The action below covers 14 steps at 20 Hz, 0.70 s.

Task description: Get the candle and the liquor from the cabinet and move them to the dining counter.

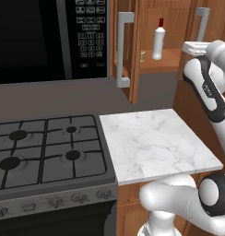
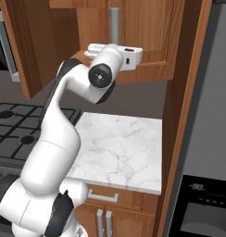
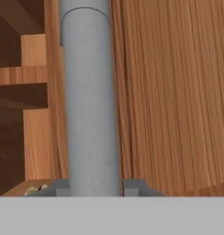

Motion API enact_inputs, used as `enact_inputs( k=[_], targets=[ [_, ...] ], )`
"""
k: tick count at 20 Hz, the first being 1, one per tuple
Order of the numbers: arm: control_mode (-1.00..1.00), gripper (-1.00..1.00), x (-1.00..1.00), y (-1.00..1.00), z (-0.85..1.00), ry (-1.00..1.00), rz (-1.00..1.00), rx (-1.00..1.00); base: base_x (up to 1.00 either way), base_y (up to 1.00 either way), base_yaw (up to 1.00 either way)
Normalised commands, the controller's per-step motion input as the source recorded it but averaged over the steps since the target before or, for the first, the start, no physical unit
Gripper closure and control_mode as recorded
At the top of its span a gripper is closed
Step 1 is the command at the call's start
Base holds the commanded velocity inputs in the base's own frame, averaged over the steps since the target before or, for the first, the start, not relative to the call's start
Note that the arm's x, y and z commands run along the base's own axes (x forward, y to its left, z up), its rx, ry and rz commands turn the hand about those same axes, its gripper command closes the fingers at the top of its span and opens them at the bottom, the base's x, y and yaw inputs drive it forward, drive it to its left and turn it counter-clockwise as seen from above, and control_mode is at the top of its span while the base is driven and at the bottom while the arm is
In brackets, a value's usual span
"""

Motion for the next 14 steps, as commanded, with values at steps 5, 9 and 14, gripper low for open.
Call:
enact_inputs(
  k=[5,9,14],
  targets=[
    [-1.00,1.00,-0.28,-0.44,0.05,0.03,-0.01,0.00,0.00,0.00,0.00],
    [-1.00,1.00,-0.25,-0.45,0.01,0.01,0.00,0.00,0.00,0.00,0.00],
    [-1.00,1.00,-0.27,-0.44,0.03,0.02,0.00,0.00,0.00,0.00,0.00]
  ],
)
